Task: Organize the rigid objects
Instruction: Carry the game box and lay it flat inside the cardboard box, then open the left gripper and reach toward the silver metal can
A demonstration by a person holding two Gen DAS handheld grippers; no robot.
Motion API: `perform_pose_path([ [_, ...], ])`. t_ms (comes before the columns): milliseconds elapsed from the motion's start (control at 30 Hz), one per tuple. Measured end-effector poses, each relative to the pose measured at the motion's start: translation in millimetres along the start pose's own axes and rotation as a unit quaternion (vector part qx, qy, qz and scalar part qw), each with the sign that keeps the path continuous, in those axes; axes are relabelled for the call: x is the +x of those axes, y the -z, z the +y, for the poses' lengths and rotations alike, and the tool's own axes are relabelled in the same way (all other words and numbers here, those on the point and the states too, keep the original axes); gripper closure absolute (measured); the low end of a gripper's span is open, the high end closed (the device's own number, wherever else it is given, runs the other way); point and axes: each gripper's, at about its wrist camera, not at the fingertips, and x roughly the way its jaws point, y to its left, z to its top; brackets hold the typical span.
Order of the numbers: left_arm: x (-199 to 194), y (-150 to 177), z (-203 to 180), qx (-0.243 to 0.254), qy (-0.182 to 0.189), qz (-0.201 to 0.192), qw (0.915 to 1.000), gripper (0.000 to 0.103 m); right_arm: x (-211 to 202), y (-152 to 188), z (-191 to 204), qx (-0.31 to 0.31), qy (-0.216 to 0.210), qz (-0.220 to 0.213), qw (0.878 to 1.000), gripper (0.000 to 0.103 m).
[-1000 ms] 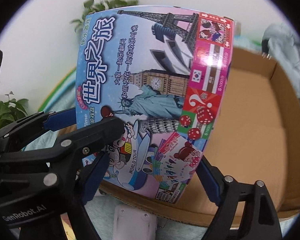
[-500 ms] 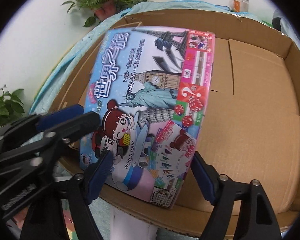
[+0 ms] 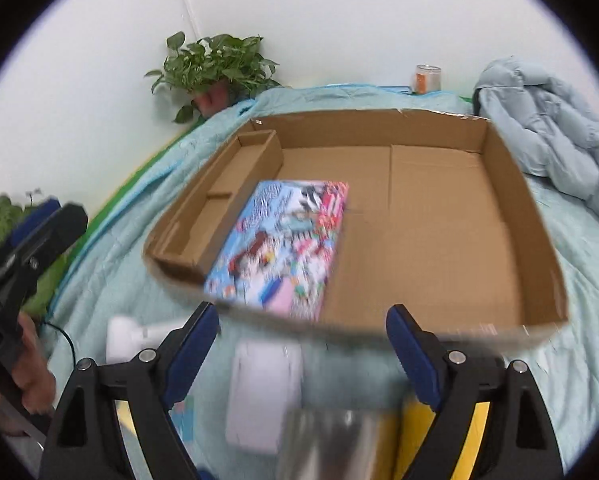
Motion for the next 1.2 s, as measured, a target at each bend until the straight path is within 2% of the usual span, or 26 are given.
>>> perform_pose_path([
  [167, -37, 11, -19, -0.010, 0.025, -0.011, 0.9996, 0.003, -25, 21, 9, -0.013, 0.032, -0.024, 0.999, 0.018],
  [200, -40, 13, -24, -0.011, 0.030, -0.008, 0.9994, 0.019, -28, 25, 11, -0.015, 0.038, -0.029, 0.999, 0.019],
  [233, -43, 15, -27, -0.012, 0.039, -0.002, 0.9992, 0.057, -35, 28, 14, -0.019, 0.046, -0.036, 0.998, 0.024],
  [267, -45, 17, -30, -0.016, 0.059, 0.019, 0.9980, 0.081, -40, 31, 16, -0.028, 0.055, -0.041, 0.997, 0.055],
  [300, -42, 20, -31, -0.021, 0.072, 0.037, 0.9965, 0.102, -43, 33, 17, -0.034, 0.062, -0.040, 0.997, 0.100],
  [333, -43, 22, -31, -0.033, 0.083, 0.055, 0.9945, 0.102, -47, 37, 18, -0.036, 0.070, -0.037, 0.996, 0.099],
  [400, -54, 27, -36, -0.029, 0.082, 0.048, 0.9951, 0.102, -58, 43, 20, -0.038, 0.077, -0.049, 0.995, 0.099],
  [433, -59, 28, -39, -0.022, 0.074, 0.042, 0.9961, 0.092, -64, 46, 21, -0.040, 0.083, -0.058, 0.994, 0.099],
  [467, -64, 29, -42, -0.014, 0.063, 0.040, 0.9971, 0.076, -69, 49, 22, -0.042, 0.091, -0.065, 0.993, 0.086],
  [500, -67, 30, -44, -0.010, 0.056, 0.045, 0.9974, 0.020, -73, 52, 23, -0.046, 0.103, -0.070, 0.991, 0.047],
  [533, -70, 32, -44, -0.014, 0.048, 0.044, 0.9978, 0.004, -76, 54, 23, -0.050, 0.111, -0.073, 0.990, 0.021],
  [567, -75, 35, -44, -0.026, 0.049, 0.032, 0.9979, 0.002, -80, 58, 22, -0.047, 0.106, -0.080, 0.990, 0.000],
  [667, -73, 41, -47, -0.037, 0.071, 0.044, 0.9958, 0.001, -89, 65, 19, -0.036, 0.096, -0.091, 0.991, 0.001],
  [767, -73, 48, -53, -0.040, 0.072, 0.056, 0.9950, 0.001, -92, 72, 16, -0.026, 0.093, -0.091, 0.991, 0.001],
  [933, -72, 53, -64, -0.040, 0.077, 0.054, 0.9948, 0.001, -92, 78, 15, -0.026, 0.094, -0.085, 0.992, 0.001],
  [1200, -65, 48, -65, -0.043, 0.070, 0.061, 0.9947, 0.001, -88, 74, 9, -0.016, 0.085, -0.090, 0.992, 0.001],
])
